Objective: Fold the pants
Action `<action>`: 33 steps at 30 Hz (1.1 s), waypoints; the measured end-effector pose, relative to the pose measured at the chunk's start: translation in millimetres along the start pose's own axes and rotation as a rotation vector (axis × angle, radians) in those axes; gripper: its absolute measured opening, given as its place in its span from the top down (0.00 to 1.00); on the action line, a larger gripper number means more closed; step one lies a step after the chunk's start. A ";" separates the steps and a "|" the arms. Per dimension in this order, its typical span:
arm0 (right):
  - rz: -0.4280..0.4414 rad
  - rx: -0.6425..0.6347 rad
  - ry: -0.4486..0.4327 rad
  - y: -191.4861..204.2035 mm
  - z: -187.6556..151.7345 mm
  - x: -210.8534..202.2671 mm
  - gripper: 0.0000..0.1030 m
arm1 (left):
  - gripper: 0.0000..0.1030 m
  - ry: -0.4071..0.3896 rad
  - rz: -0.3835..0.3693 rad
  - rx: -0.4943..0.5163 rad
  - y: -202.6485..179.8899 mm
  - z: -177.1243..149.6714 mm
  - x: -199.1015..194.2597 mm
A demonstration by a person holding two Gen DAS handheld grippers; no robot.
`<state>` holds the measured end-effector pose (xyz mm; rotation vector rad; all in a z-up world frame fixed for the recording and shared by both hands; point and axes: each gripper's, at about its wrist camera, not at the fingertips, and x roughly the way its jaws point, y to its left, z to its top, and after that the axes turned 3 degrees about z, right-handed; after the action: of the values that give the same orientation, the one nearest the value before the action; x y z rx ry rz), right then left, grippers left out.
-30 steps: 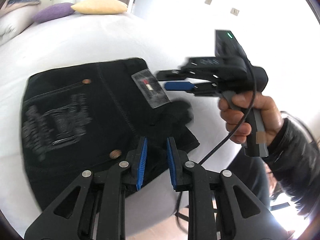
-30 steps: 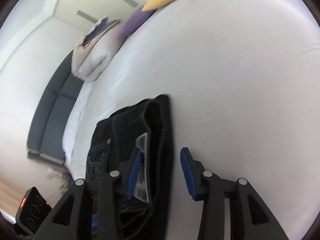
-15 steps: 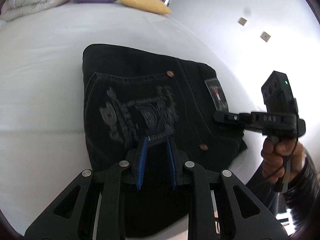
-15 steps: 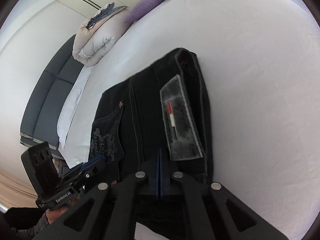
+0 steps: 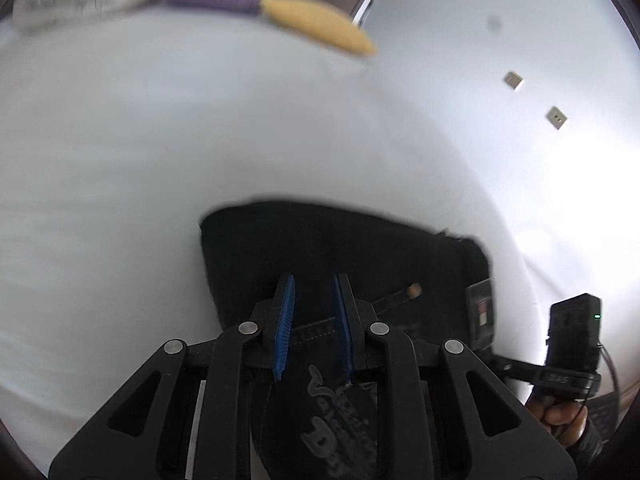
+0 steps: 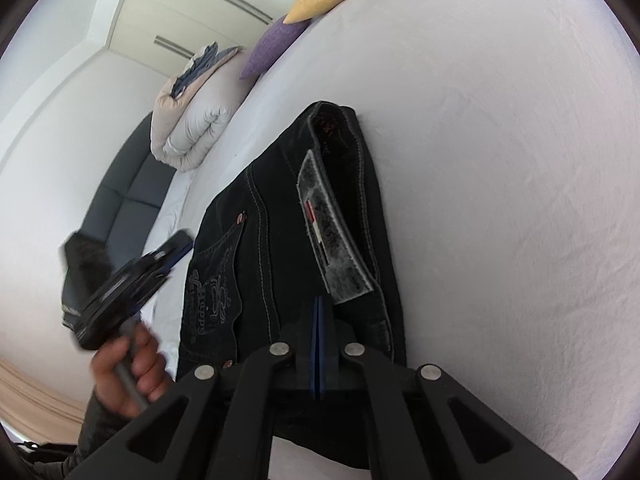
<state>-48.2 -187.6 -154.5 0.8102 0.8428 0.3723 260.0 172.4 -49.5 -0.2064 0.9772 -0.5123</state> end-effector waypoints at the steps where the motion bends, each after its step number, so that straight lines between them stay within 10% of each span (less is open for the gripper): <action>1: -0.003 0.001 -0.005 -1.4 -0.6 -0.8 1.00 | 0.82 -0.008 -0.003 0.006 0.0 -3.5 1.3; 17: -0.009 -0.055 -0.062 -0.3 -11.3 -0.5 1.00 | 0.82 -0.110 -0.156 0.095 -33.5 -145.4 -59.2; 33: 0.007 -0.106 -0.106 -0.4 -22.0 -1.7 1.00 | 0.82 -0.080 -0.335 -0.063 5.4 -144.2 -48.5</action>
<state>-66.4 -178.2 -162.7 0.7281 0.7157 0.3744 119.8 210.0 -95.5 -0.4486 0.8848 -0.7732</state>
